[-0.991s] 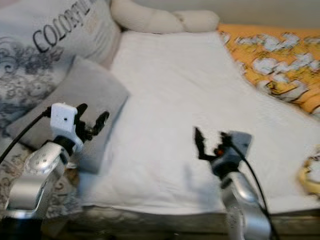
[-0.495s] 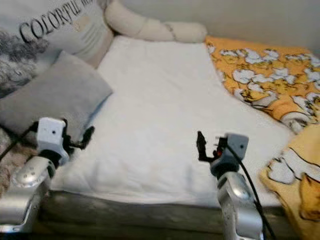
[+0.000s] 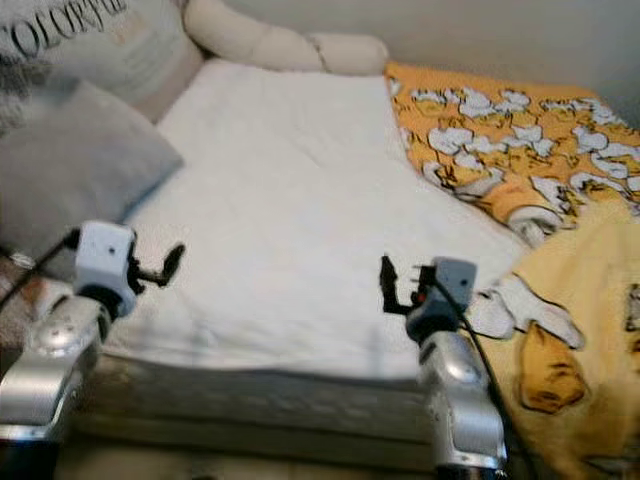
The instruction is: Clean up the room
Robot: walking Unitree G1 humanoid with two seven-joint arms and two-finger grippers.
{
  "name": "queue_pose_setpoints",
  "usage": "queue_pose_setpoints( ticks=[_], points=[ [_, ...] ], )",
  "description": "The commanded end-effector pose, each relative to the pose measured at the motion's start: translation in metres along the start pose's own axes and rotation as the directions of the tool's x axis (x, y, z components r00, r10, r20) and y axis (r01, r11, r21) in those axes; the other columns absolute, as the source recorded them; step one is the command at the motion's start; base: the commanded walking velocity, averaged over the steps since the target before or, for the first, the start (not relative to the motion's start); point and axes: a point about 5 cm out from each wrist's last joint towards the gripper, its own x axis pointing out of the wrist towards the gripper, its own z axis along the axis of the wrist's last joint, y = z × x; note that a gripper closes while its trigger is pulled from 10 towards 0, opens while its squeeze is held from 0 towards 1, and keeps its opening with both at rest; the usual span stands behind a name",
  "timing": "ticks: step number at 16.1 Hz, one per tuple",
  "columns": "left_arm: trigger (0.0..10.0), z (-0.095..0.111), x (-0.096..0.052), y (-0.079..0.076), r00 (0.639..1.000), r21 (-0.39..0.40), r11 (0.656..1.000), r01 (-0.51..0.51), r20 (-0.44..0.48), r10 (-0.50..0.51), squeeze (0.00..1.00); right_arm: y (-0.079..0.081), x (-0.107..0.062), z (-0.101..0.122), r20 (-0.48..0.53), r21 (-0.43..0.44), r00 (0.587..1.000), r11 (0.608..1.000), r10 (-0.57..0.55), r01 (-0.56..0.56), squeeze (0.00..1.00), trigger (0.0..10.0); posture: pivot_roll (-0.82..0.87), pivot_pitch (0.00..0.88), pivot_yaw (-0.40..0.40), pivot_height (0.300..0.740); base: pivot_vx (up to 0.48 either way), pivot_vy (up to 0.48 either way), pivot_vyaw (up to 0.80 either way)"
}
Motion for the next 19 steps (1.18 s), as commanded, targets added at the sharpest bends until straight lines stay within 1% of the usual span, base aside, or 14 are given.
queue_pose_setpoints(
  ticks=[1,2,3,4,5,6,7,9,11,15,19],
  points=[
    [10.0,0.000,0.001,0.001,1.000,0.009,1.000,-0.011,0.001,0.011,1.00,0.000,0.002,0.004,0.023,-0.027,1.000,1.000,0.000,0.001,0.00,10.0,0.03,0.000,-0.039,0.740,0.000,-0.431,0.00],
    [10.0,-0.001,0.001,-0.003,1.000,-0.002,1.000,-0.010,0.018,0.010,1.00,0.001,0.004,0.007,0.047,-0.089,0.999,0.996,0.014,-0.010,0.00,10.0,0.04,0.000,-0.042,0.740,0.000,-0.431,0.00],
    [10.0,-0.001,0.001,-0.006,1.000,-0.004,1.000,0.005,0.023,-0.005,1.00,0.002,0.005,0.009,0.071,-0.105,0.997,0.994,0.024,-0.017,0.00,10.0,0.04,0.000,-0.044,0.740,0.000,-0.431,0.00],
    [10.0,-0.001,0.001,-0.008,1.000,-0.002,1.000,0.017,0.023,-0.017,1.00,0.002,0.006,0.009,0.071,-0.116,0.997,0.993,0.020,-0.012,0.00,10.0,0.04,0.000,-0.043,0.740,0.000,-0.431,0.00],
    [10.0,-0.002,0.002,-0.009,1.000,0.004,1.000,0.021,0.018,-0.021,1.00,0.001,0.006,0.008,0.061,-0.095,0.998,0.995,0.018,-0.012,0.00,10.0,0.04,0.000,-0.042,0.740,0.000,-0.431,0.00],
    [10.0,-0.001,0.003,-0.010,1.000,0.008,1.000,0.022,0.016,-0.022,1.00,0.002,0.006,0.006,0.047,-0.050,0.998,0.998,0.030,-0.027,0.00,10.0,0.03,0.000,-0.040,0.740,0.000,-0.439,0.00],
    [10.0,0.000,0.004,-0.010,1.000,0.001,1.000,0.019,0.020,-0.019,1.00,0.004,0.007,0.006,0.046,-0.043,0.998,0.998,0.037,-0.035,0.00,10.0,0.03,0.000,-0.039,0.740,0.000,-0.439,0.00],
    [10.0,-0.003,0.007,-0.009,1.000,-0.016,1.000,0.008,0.017,-0.008,1.00,0.007,0.009,0.007,0.051,-0.035,0.997,0.998,0.054,-0.052,0.00,10.0,0.01,0.000,-0.037,0.740,0.000,-0.441,0.00],
    [10.0,-0.004,0.010,-0.013,1.000,-0.011,1.000,0.013,0.013,-0.012,1.00,0.005,0.012,0.008,0.048,-0.064,0.997,0.997,0.052,-0.049,0.00,10.0,0.01,0.000,-0.045,0.740,0.000,-0.441,0.00],
    [10.0,-0.003,0.013,-0.013,1.000,-0.008,1.000,0.015,0.019,-0.015,1.00,0.004,0.016,0.007,0.046,-0.043,0.998,0.998,0.043,-0.041,0.00,10.0,0.00,0.000,-0.033,0.740,0.000,-0.440,0.00],
    [10.0,-0.004,0.013,-0.012,1.000,-0.005,1.000,0.014,0.017,-0.014,1.00,0.005,0.018,0.006,0.041,-0.043,0.998,0.998,0.045,-0.043,0.00,10.0,0.00,0.000,-0.033,0.740,0.000,-0.438,0.00]
  ],
)
